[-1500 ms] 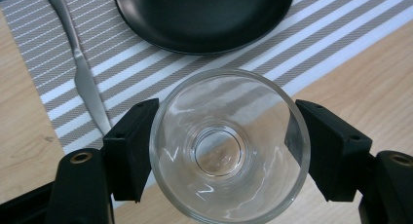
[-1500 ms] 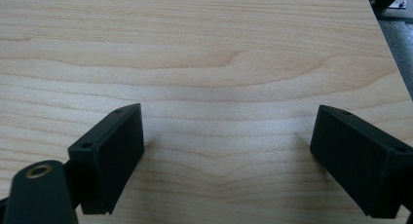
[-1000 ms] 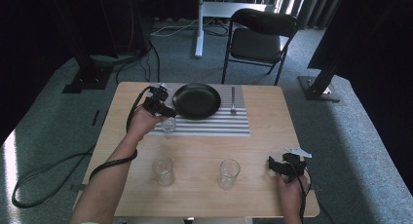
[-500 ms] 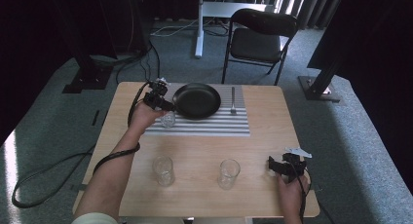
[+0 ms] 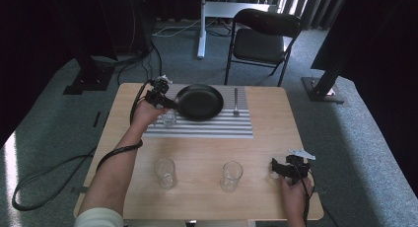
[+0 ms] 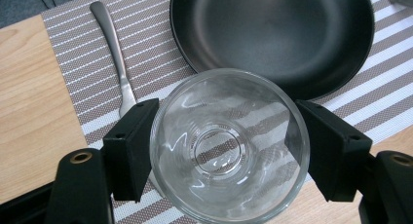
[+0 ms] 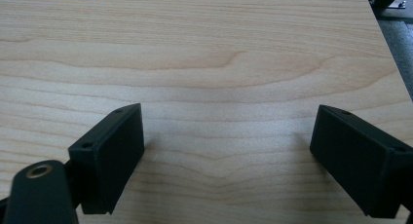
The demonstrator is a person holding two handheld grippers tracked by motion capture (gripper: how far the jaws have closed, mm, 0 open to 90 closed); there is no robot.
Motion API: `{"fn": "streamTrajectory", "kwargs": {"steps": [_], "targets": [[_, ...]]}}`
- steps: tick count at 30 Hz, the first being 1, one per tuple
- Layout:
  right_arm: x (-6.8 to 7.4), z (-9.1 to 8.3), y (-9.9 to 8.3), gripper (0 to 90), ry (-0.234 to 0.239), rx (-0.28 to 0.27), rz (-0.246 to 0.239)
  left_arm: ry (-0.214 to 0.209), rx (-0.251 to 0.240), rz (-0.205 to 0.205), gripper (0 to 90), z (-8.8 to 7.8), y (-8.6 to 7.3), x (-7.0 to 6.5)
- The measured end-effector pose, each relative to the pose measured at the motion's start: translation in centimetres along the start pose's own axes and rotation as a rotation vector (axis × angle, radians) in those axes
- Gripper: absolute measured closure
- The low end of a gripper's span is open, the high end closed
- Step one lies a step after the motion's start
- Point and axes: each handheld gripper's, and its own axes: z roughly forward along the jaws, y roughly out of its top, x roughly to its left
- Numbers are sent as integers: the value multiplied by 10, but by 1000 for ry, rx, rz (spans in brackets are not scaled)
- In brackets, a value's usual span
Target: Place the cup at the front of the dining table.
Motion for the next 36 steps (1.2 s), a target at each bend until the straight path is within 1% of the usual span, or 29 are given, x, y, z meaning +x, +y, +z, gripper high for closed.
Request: {"fn": "streamTrajectory", "kwargs": {"steps": [2,5,6,8,10,11,13,14,15,17,18,19,20,21,22,24,27,28,29,30,31,33,34,36], "targets": [[0,0,0,119,0,0,0,-3,6,9,289,3,1,-1],[0,0,0,118,0,0,0,-1,15,10,289,8,1,-2],[0,0,0,119,0,0,0,3,16,4,289,10,2,-3],[0,0,0,119,0,0,0,-7,18,8,289,13,1,-3],[0,0,0,119,0,0,0,-9,24,3,288,17,-1,-3],[0,0,0,118,0,0,0,-10,19,2,288,19,-2,-2],[0,0,0,118,0,0,-1,-10,-4,-7,288,19,-4,-2],[0,0,0,118,0,0,-1,-10,-24,-7,287,20,-5,-2],[0,0,0,118,0,0,-1,-13,-50,2,286,20,-8,-1],[0,0,0,118,0,0,0,-17,-84,27,283,21,-13,-1],[0,0,0,118,0,0,0,-8,-91,27,275,22,-14,-2],[0,0,0,118,0,0,-1,31,-104,33,233,23,-17,-4],[0,0,0,118,0,0,0,39,-105,27,191,24,-18,-5],[0,0,0,118,0,0,-1,18,-101,1,190,24,-19,-3],[0,0,0,119,0,0,-1,2,-114,-18,189,24,-21,-2],[0,0,0,119,0,0,-1,-3,-135,-26,190,23,-24,0],[0,0,0,118,0,0,-1,-14,-128,-25,190,24,-29,0],[0,0,0,118,0,0,-1,-14,-128,-25,190,24,-29,0],[0,0,0,119,0,0,-1,-10,-131,-25,190,25,-33,-1],[0,0,0,118,0,0,-1,-17,-131,-31,190,25,-34,0],[0,0,0,118,0,0,-1,-21,-124,-46,190,26,-35,0],[0,0,0,118,0,0,-1,-24,-118,-51,190,26,-38,1],[0,0,0,118,0,0,-1,-24,-118,-51,190,26,-38,1],[0,0,0,118,0,0,0,-30,-129,-66,190,25,-42,1]]}}
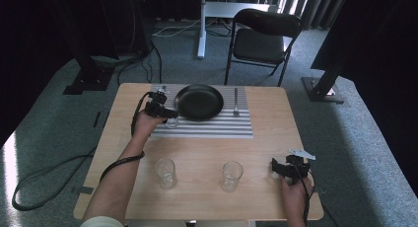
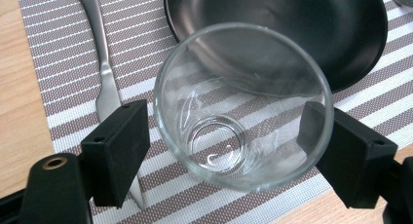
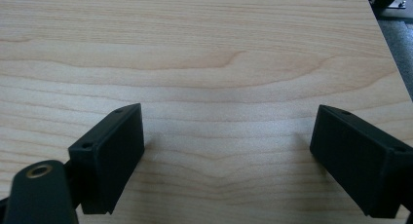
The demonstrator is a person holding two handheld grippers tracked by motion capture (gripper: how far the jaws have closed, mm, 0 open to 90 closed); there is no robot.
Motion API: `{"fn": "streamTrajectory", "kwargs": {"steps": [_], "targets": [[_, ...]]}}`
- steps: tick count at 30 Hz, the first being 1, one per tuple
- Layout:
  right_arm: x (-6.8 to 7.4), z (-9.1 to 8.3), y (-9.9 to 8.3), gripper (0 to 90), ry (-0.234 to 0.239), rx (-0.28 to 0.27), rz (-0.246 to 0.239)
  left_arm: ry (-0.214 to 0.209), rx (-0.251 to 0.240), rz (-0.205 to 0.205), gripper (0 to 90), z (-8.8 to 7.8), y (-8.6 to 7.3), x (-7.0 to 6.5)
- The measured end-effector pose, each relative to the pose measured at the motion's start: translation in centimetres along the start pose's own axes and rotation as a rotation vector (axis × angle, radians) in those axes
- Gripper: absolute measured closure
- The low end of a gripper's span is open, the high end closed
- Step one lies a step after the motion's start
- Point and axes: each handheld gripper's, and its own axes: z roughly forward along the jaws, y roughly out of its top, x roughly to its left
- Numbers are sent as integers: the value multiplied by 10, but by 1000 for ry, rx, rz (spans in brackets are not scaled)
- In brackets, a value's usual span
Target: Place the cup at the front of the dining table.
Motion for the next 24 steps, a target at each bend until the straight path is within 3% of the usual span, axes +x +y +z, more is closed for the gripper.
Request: {"fn": "streamTrajectory", "kwargs": {"steps": [18,24], "targets": [[0,0,0,118,0,0,-1,-3,-3,11,190,-11,-25,4],[0,0,0,119,0,0,-1,-9,0,-5,190,-10,-37,4]]}}
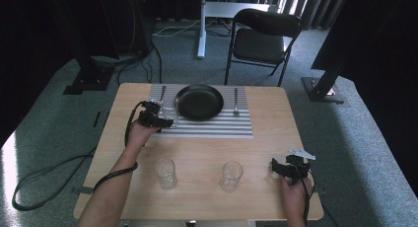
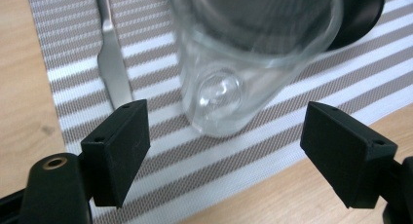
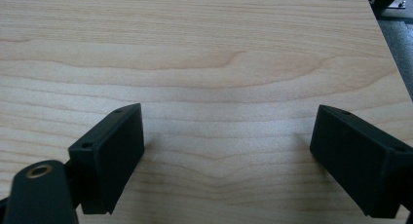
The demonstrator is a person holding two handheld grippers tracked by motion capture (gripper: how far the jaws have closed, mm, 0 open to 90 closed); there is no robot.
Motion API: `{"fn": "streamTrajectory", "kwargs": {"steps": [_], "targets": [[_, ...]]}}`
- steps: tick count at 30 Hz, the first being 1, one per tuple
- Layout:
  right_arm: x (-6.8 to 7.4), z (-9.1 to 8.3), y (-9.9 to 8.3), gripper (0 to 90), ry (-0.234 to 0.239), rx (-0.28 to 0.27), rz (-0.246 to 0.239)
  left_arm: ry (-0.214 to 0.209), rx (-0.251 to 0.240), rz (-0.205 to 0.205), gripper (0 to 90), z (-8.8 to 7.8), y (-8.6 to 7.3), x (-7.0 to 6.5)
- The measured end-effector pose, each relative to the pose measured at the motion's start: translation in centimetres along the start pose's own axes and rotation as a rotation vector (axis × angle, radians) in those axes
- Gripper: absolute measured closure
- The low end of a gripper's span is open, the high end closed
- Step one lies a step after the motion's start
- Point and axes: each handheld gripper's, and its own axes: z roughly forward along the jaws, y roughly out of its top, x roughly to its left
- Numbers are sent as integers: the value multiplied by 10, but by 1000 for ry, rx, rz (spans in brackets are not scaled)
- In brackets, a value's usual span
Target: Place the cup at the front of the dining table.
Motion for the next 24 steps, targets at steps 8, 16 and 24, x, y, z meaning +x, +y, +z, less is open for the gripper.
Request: {"fn": "streamTrajectory", "kwargs": {"steps": [8,16,24], "targets": [[0,0,0,119,0,0,0,13,-7,-2,190,-9,-14,4],[0,0,0,119,0,0,1,31,-10,-9,190,-16,-28,9],[0,0,0,119,0,0,1,28,-15,-28,190,-18,-37,11]]}}
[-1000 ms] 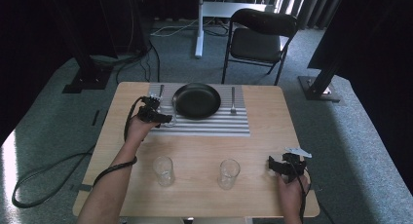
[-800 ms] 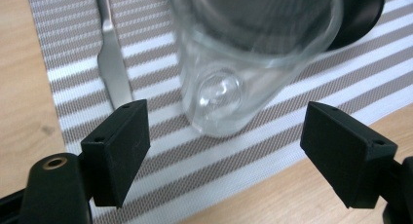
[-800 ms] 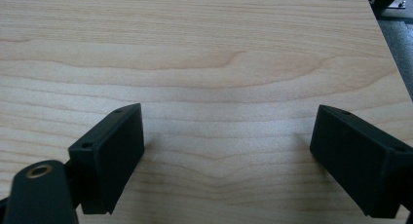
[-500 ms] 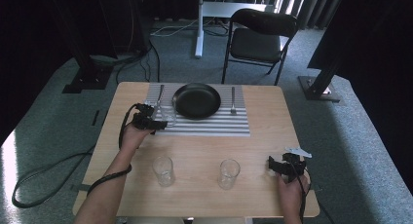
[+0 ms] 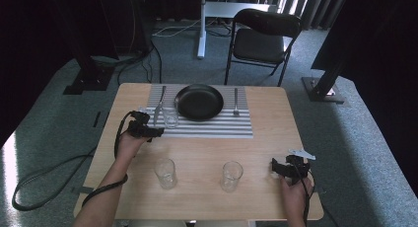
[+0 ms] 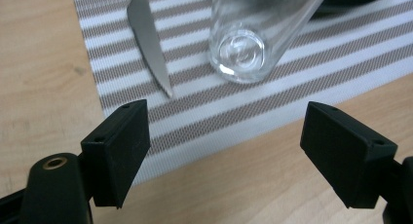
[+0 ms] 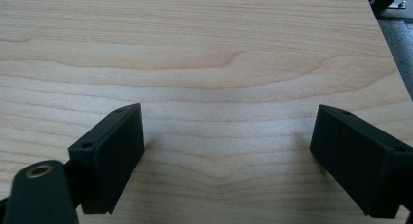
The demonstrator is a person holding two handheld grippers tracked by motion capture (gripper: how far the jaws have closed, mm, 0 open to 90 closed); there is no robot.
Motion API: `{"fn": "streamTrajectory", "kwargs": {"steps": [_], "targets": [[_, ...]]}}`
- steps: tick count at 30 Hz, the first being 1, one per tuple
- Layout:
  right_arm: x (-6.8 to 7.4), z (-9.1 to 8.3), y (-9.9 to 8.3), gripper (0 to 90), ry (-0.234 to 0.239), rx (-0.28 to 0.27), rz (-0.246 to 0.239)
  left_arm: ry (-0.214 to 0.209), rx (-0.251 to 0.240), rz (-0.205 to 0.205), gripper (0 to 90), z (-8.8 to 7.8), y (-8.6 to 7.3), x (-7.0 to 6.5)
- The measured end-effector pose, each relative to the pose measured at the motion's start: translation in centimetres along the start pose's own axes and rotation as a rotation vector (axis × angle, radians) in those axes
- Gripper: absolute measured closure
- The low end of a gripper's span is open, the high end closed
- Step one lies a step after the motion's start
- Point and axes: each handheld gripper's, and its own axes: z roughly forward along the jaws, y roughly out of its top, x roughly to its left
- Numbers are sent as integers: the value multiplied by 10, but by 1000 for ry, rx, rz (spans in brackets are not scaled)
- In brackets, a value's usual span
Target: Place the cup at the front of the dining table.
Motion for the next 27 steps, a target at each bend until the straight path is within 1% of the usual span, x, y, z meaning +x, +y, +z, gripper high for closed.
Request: {"fn": "streamTrajectory", "kwargs": {"steps": [1,2,4,6,8,12,13,17,19,21,24,27], "targets": [[0,0,0,119,0,0,0,0,25,0,190,-1,-5,4],[0,0,0,119,0,0,0,5,26,-2,190,-2,-7,6],[0,0,0,119,0,0,0,3,13,-22,190,-5,-9,10],[0,0,0,118,0,0,0,0,5,-29,190,-9,-12,12],[0,0,0,119,0,0,0,14,5,-23,190,-11,-15,13],[0,0,0,118,0,0,0,3,17,-27,190,-12,-22,16],[0,0,0,119,0,0,0,6,24,-30,191,-12,-24,17],[0,0,0,118,0,0,0,23,18,-40,191,-15,-30,21],[0,0,0,118,0,0,1,23,5,-54,190,-17,-34,22],[0,0,0,118,0,0,0,9,6,-64,191,-19,-38,23],[0,0,0,119,0,0,0,22,7,-56,190,-19,-43,24],[0,0,0,119,0,0,0,19,3,-82,190,-21,-49,28]]}}
